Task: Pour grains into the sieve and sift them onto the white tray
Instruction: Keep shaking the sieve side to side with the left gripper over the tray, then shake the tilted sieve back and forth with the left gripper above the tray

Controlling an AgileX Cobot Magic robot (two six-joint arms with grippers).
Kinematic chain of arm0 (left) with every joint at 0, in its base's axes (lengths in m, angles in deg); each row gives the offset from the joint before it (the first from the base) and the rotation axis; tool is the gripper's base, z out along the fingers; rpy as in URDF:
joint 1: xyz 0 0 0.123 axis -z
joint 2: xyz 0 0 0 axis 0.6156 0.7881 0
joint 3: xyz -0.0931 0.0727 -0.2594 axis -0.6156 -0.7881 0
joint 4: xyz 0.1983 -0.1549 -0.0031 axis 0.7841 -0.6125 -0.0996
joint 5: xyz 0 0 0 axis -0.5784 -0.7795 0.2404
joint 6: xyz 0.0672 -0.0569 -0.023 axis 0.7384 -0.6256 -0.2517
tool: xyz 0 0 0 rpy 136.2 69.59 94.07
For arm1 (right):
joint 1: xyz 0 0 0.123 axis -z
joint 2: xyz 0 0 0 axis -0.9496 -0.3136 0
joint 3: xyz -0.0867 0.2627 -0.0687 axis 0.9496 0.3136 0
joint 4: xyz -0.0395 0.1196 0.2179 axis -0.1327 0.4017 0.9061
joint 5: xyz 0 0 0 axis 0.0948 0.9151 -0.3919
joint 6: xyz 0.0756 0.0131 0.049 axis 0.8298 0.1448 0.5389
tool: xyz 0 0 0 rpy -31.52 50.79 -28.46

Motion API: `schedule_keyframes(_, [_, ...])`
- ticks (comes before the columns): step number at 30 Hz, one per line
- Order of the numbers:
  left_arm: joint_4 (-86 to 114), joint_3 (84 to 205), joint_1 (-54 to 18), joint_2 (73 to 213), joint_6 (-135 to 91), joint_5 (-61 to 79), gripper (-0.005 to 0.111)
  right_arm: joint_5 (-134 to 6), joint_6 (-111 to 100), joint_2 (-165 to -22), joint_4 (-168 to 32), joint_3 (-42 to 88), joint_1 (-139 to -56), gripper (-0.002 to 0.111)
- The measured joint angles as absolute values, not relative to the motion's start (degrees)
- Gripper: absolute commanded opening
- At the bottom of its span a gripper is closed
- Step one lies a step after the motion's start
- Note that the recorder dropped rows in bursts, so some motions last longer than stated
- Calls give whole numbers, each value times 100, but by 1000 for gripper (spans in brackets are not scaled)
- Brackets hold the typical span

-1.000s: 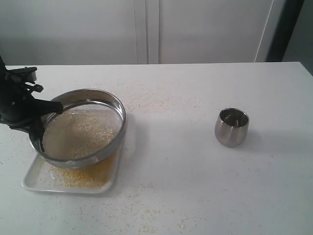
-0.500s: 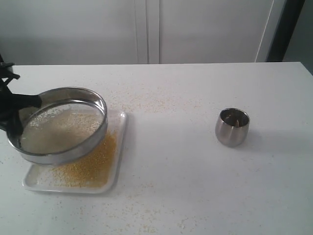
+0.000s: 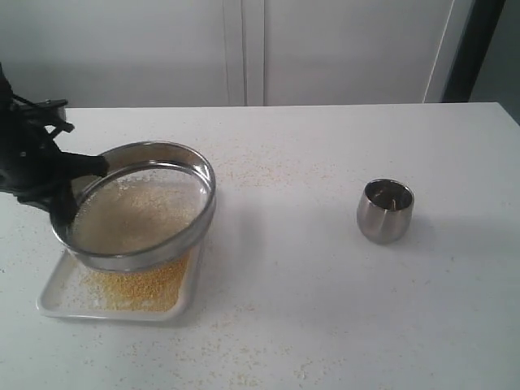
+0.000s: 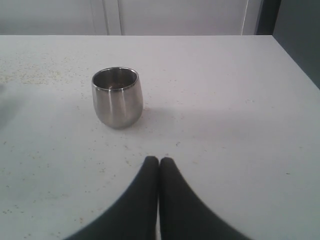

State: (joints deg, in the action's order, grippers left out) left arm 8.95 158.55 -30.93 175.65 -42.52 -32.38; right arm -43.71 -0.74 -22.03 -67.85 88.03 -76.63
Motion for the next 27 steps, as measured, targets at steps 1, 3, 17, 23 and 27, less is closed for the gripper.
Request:
schedule_keyframes(1, [907,15873,-3167,17599,-4378,-3299,0,-4371,-74,-2203,-6785,8803,-7663,0])
schedule_keyframes(3, [868,15902,-3259,17648,-4176,-3436,0,-4371,-74,-2203,-6785,8803,-7663,0])
schedule_keyframes(17, [1492,16019,-2780,17643,-3931,-3237,0,-4371,-74,-2203,-6785,8803,-7663,0])
schedule_keyframes(23, [1273,16169,-3055,17697,-4158,-3532,0,-4371,-74,-2203,-6785,8803,-7663,0])
schedule_keyframes(27, [1457,16169,-2763,17675,-3985,-3267,0,-4371,-74,-2203,-6785,8803,-7663,0])
